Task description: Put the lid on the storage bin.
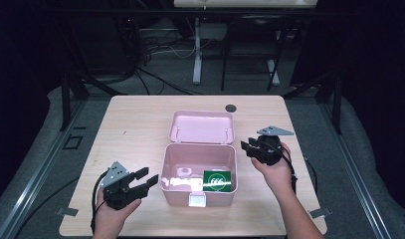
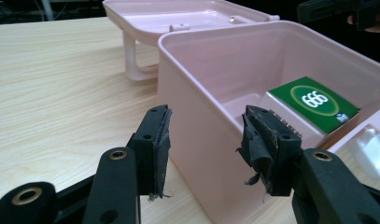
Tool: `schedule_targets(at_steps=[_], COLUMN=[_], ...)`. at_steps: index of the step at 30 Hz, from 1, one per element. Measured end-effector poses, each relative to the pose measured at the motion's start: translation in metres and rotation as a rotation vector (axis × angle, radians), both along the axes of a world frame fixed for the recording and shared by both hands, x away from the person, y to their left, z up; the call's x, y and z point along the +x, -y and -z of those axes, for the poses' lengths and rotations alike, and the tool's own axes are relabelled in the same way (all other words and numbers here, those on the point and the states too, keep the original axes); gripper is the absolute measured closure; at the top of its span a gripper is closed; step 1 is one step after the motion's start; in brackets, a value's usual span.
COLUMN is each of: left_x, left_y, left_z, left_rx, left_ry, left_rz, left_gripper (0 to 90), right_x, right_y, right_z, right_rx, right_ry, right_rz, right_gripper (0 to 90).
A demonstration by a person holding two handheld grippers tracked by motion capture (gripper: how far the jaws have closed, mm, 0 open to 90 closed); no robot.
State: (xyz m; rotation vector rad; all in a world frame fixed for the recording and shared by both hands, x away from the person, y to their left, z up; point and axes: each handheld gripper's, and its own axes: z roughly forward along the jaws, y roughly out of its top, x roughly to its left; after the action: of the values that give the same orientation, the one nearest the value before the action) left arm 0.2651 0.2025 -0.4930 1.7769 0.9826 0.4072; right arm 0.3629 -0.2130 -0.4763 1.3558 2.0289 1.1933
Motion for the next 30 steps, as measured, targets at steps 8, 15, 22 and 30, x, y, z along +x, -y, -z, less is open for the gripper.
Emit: schedule_targets(at_steps=[8, 15, 22, 30], left_x=[0.005, 0.009, 0.012, 0.014], left_y=[0.006, 0.011, 0.011, 0.014], left_z=[-0.009, -0.015, -0.018, -0.022], left_rx=[0.012, 0.033, 0.045, 0.053], left_ry=[0.014, 0.031, 0.041, 0.023], left_rz=[0.02, 0.019, 0.014, 0.033], left_gripper=[50.6, 47.6, 46.9, 45.5], right_x=[0.01, 0.022, 0.027, 0.036], right_y=[-0.003, -0.001, -0.002, -0.012], right_z=[-0.012, -0.015, -0.021, -0.025], right_rx=[0.053, 0.071, 0.074, 0.054], right_ry=[-0.035, -0.02, -0.01, -0.016], right_rz=[-0.023, -0.002, -0.022, -0.049], right_gripper=[57.0, 50.1, 42.6, 40.8])
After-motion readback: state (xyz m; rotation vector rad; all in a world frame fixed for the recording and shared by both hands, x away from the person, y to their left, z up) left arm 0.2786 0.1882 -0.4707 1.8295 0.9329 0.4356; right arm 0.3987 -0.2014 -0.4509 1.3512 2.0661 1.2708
